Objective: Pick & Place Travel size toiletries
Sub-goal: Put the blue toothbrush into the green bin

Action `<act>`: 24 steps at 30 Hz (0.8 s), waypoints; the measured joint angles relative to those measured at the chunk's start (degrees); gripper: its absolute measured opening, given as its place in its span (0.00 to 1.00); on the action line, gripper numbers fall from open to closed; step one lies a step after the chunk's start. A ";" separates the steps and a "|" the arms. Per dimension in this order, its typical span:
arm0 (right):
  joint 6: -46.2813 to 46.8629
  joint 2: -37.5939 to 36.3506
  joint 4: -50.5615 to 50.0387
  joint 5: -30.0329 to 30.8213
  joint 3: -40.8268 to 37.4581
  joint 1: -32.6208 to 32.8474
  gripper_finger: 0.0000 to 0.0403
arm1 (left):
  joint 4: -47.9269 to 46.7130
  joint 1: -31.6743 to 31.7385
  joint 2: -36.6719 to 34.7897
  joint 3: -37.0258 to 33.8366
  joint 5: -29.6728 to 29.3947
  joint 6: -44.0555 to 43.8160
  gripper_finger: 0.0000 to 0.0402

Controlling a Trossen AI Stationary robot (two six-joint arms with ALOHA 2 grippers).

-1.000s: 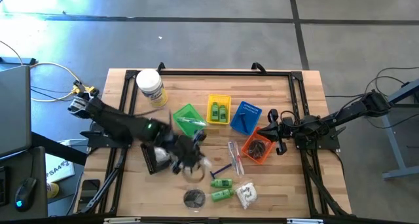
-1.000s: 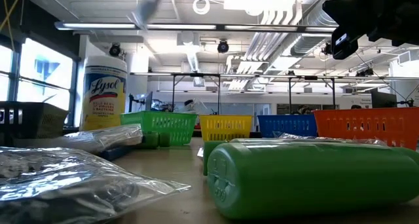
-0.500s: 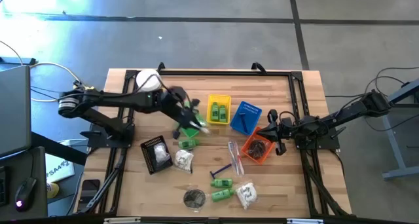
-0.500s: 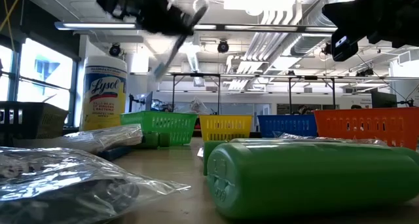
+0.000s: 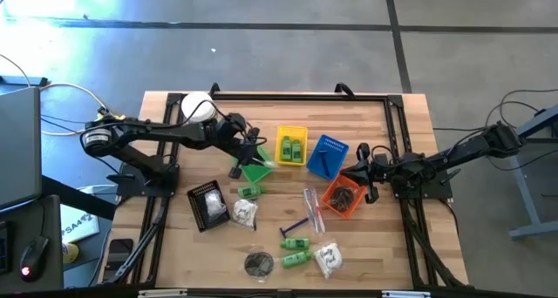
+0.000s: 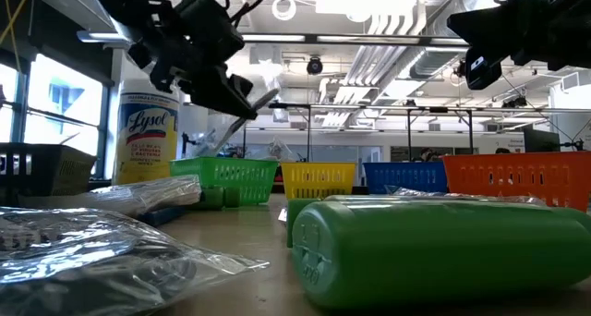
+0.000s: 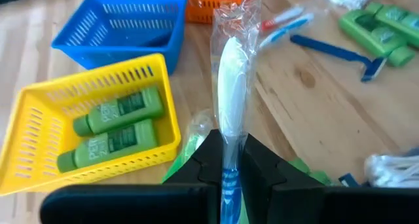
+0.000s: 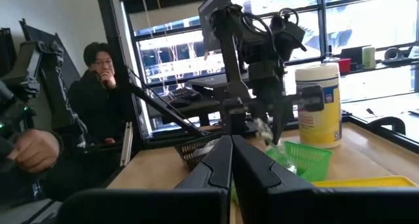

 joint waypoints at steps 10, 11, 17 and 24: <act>0.35 0.02 -0.44 -0.07 0.00 -0.30 0.01 | -0.31 -0.03 5.44 0.00 -0.73 3.82 0.05; 0.41 0.02 -0.44 -0.04 0.00 -0.30 0.01 | -0.13 -0.03 5.56 0.02 -0.73 3.84 0.06; 0.41 0.02 -0.48 -0.07 0.00 -0.30 0.01 | -0.25 -0.03 5.63 0.02 -2.05 1.90 0.16; 0.41 0.02 -0.48 -0.07 0.00 -0.30 0.01 | -0.30 -0.03 5.62 0.02 -2.06 -0.95 0.31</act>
